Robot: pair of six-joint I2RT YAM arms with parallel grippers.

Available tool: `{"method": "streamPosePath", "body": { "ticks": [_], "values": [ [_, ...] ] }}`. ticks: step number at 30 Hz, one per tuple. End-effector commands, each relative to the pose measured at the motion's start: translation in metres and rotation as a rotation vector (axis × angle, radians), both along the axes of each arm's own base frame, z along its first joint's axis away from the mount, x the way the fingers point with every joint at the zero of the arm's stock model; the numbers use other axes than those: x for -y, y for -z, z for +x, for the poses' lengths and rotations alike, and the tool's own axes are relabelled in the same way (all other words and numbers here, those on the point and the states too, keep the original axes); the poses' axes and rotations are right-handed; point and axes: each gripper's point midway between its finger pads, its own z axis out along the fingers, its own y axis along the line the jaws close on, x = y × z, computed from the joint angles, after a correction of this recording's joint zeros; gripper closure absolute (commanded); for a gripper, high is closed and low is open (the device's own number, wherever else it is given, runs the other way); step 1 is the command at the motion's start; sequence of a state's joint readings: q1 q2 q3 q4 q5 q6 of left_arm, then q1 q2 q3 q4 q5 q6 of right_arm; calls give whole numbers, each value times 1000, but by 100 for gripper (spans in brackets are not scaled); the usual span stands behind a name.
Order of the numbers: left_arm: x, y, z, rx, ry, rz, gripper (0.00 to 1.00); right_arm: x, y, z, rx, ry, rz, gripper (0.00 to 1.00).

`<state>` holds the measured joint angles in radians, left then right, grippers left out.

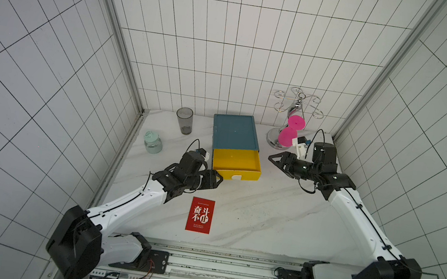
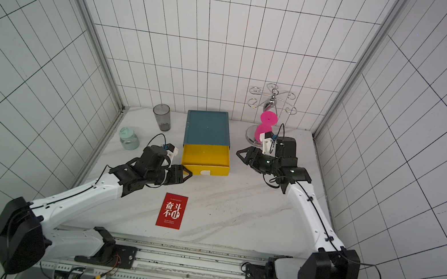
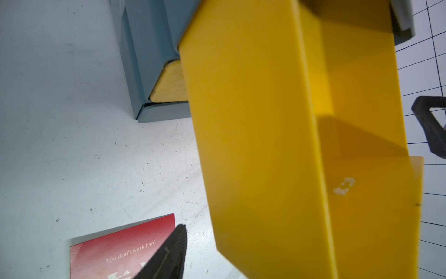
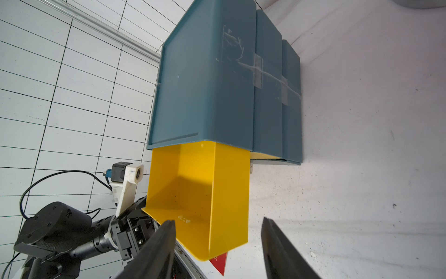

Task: Take the postcards out of the drawer
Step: Close the drawer of the storage box.

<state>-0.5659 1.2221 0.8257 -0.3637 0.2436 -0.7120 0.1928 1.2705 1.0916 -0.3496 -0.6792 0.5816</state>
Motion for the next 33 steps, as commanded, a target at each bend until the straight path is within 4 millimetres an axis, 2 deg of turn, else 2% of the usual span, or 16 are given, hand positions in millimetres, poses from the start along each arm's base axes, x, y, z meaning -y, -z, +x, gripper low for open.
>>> {"method": "streamPosePath", "body": {
  "ticks": [1, 10, 17, 27, 30, 33],
  "values": [
    [-3, -13, 16, 69, -24, 33, 37, 8, 11, -13, -21, -1, -18, 40],
    [-13, -17, 39, 132, -73, 113, 34, 16, 32, -35, -60, 15, -31, 39],
    [-11, -20, 57, 163, -67, 150, 33, 22, 56, -52, -118, 53, -22, 39],
    [-14, -21, 78, 165, -95, 174, 32, 27, 91, -60, -191, 215, 158, 40],
    [-14, -24, 85, 186, -99, 186, 32, 31, 109, -64, -227, 278, 140, 41],
    [-15, -27, 92, 201, -107, 204, 31, 31, 117, -66, -239, 301, 130, 40]
  ]
}}
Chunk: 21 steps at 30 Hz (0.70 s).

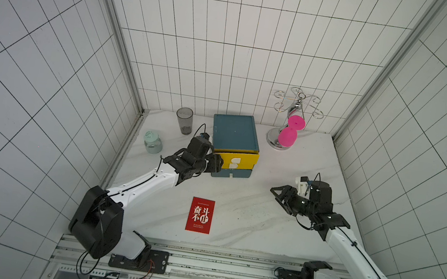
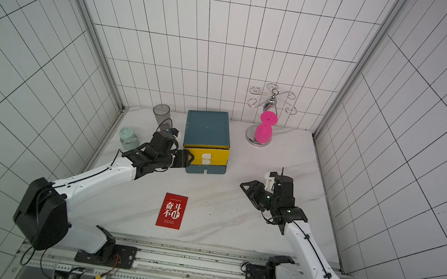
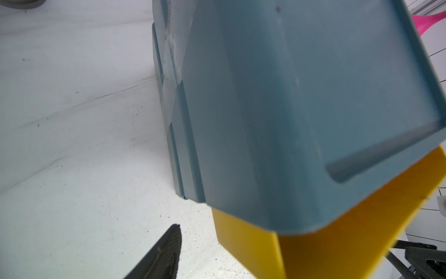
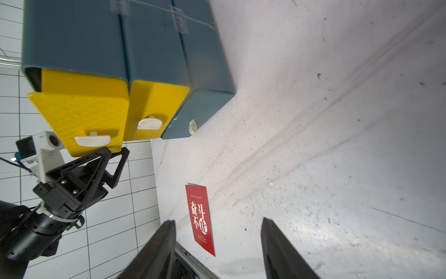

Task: Take the postcards out of the drawer
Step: Close the drawer of the storage box.

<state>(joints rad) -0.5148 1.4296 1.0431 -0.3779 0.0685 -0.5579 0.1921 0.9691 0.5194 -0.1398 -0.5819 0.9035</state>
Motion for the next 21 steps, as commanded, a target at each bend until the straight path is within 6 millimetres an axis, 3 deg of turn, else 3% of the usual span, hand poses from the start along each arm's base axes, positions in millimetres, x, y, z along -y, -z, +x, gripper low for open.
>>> {"method": "streamPosePath", "body": {
  "ticks": [1, 11, 21],
  "values": [
    [-2, -15, 19, 70, -22, 21, 31, 3, -1, 6, 22, 71, 14, 40],
    [-2, -13, 26, 66, -43, 24, 30, -5, 5, 16, 11, 96, 16, 40],
    [-3, -25, 20, 97, -49, 17, 28, -32, 5, 35, 20, 117, 109, 41]
  ]
}}
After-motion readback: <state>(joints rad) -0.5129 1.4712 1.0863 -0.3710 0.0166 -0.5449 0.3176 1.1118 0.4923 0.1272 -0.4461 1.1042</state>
